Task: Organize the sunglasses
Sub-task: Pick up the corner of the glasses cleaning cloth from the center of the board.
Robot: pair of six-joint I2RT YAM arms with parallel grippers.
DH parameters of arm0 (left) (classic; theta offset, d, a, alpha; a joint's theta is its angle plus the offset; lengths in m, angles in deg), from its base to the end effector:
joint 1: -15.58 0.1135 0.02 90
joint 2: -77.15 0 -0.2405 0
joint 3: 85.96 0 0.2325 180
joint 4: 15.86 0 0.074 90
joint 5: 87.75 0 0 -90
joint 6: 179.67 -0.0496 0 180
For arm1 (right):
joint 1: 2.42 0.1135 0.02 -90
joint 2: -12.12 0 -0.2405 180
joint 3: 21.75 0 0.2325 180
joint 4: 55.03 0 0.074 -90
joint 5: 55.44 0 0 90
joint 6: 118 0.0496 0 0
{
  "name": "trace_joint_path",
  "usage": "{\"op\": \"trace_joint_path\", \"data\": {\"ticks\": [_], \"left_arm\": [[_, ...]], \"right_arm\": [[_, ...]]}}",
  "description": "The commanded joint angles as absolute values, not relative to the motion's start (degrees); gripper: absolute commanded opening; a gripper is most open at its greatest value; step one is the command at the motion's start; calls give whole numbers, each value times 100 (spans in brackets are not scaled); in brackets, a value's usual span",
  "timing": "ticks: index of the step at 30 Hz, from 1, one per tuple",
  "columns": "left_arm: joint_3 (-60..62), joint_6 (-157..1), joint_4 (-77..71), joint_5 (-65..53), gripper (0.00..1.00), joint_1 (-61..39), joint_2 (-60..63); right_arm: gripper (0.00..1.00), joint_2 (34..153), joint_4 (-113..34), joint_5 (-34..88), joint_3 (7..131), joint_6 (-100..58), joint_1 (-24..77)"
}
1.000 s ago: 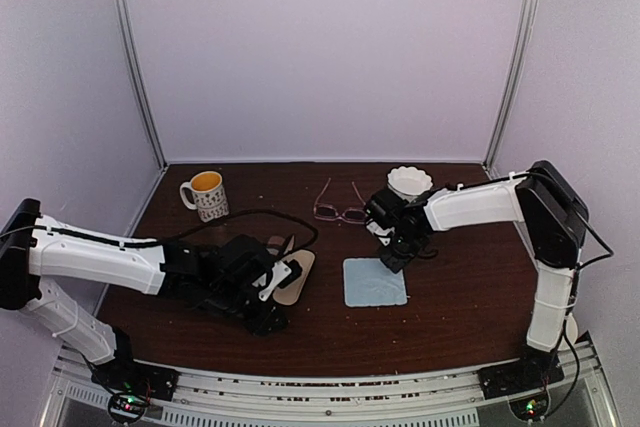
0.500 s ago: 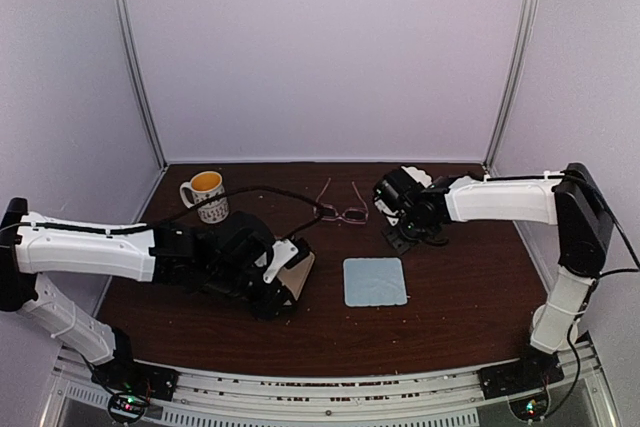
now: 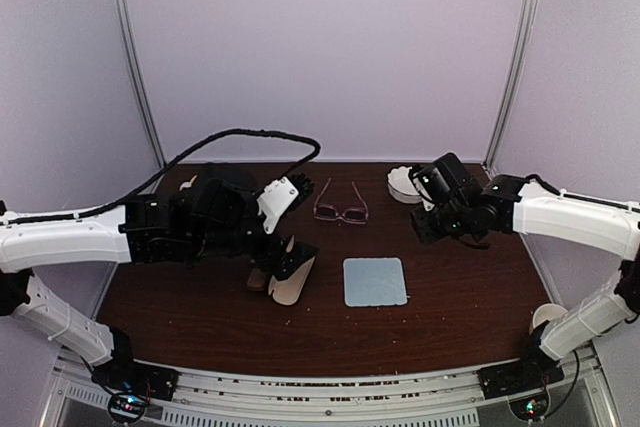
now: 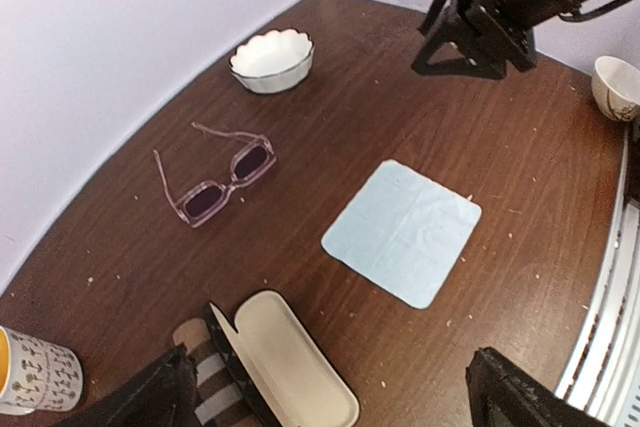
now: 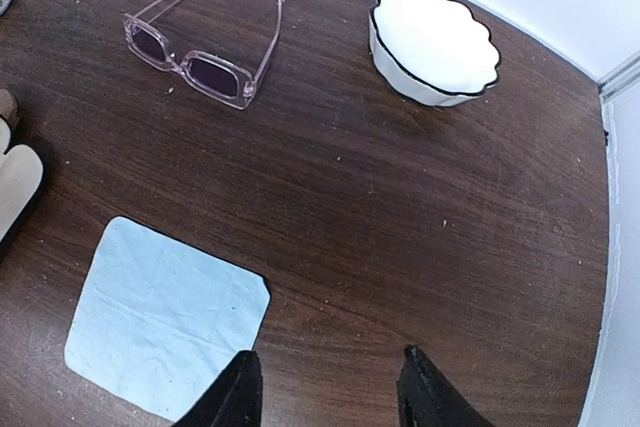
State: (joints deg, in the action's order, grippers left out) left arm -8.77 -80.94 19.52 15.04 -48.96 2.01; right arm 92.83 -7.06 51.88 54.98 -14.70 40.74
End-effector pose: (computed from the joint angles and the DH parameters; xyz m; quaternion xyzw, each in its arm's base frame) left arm 0.1358 -0.2597 0.2870 0.3627 0.7977 -0.2028 0.4370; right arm 0.2201 0.1862 0.2391 -0.1934 0.9157 0.0270 0.3513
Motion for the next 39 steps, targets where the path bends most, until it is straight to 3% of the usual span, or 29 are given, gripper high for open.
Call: {"op": "trace_joint_path", "data": {"ticks": [1, 10, 18, 22, 29, 39], "left_arm": [[-893, -8755, 1013, 1984, 98, -4885, -111], [-688, -9645, 1035, 709, 90, -4898, -876], [-579, -10175, 883, -37, 82, -5155, -1889], [-541, -10354, 722, -354, 78, -5211, -2312], [-445, -10997, 472, -222, 55, -5337, -2894], [-83, -11442, 392, 11, 43, -5117, -3530]], "right_arm": [[49, 8676, -726, 5465, 5147, -855, 4157], [57, 7225, -1116, 5342, 4102, 251, 4214], [72, 6375, -1656, 5267, 3101, 826, 4219], [73, 6240, -1643, 5246, 2948, 907, 4219], [72, 6276, -1693, 4940, 2791, 1102, 4216], [72, 6100, -1712, 4818, 2542, 1265, 4220]]}}
